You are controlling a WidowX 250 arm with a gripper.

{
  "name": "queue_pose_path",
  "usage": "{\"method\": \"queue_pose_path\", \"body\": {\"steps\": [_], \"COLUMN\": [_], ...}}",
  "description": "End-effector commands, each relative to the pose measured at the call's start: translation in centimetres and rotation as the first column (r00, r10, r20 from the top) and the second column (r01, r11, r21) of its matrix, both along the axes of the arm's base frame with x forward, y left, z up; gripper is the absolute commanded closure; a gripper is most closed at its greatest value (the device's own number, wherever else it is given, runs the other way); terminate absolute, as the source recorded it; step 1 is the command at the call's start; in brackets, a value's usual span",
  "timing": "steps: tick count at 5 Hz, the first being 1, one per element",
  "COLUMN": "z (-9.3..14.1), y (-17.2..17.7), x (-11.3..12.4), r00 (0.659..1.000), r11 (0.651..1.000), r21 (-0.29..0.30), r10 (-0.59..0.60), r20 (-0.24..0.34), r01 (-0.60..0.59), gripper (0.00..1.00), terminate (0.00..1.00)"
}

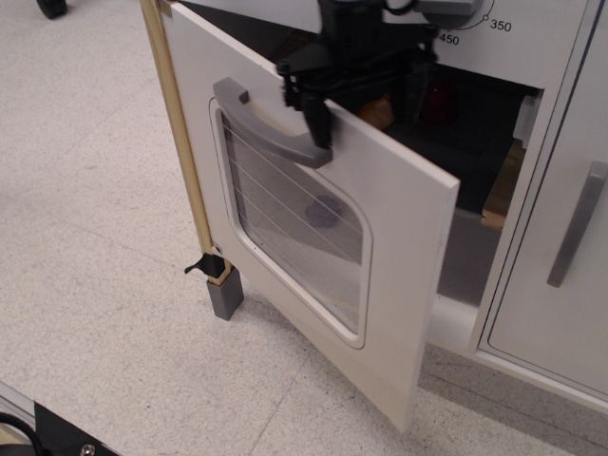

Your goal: Close oven

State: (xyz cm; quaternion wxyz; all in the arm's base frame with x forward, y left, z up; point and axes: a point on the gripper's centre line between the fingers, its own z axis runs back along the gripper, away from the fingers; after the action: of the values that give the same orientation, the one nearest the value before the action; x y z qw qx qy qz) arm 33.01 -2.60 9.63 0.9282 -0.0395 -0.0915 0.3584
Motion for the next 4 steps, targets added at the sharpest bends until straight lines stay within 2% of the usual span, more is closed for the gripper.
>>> {"method": "queue_pose_path", "body": {"steps": [1,2,3,4], "z": [4.8,5.5,4.3,1.0], "y": [-1.6,-1.7,-1.2,-0.4], "x": [-1.1,-4.2,-6.6,-7.5], "r00": [0.981,0.953,0.926,0.885], "r11": [0.992,0.966,0.931,0.887], "r21": [-0.015,-0.03,0.006,0.007], "r10": [-0.125,-0.248,-0.364,-0.461], "r20": [0.148,0.177,0.097,0.056], "r01": [0.129,0.257,0.366,0.462], "gripper": [0.0,0.0,0.0,0.0], "terminate": [0.0,0.0,0.0,0.0]}}
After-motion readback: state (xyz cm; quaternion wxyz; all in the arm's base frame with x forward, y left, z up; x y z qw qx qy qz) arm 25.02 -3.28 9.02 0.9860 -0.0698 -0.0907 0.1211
